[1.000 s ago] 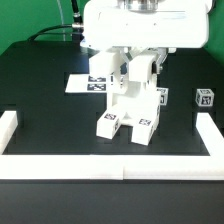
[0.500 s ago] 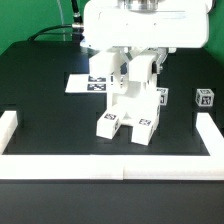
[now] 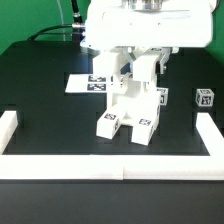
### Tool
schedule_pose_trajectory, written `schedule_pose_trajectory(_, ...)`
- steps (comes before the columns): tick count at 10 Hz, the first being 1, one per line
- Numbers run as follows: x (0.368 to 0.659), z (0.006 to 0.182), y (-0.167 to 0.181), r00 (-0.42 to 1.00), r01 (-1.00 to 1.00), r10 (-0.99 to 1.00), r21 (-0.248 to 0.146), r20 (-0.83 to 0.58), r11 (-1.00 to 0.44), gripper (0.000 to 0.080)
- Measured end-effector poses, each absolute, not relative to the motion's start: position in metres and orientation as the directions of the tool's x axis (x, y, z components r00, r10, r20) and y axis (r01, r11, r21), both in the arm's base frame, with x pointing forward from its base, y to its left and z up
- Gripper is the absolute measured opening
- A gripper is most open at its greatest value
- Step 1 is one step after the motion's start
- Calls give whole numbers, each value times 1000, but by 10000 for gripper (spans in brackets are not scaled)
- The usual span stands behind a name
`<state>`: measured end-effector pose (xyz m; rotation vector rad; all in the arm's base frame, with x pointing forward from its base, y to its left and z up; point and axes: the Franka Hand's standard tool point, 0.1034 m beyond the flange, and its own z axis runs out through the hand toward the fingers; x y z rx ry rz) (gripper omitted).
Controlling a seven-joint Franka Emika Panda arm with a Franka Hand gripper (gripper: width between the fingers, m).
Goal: Assemble chair
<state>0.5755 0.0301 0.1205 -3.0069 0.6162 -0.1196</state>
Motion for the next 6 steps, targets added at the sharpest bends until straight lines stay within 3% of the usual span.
schedule_pose_trajectory(6, 574, 113, 34, 919, -387, -392, -78, 53, -919, 289)
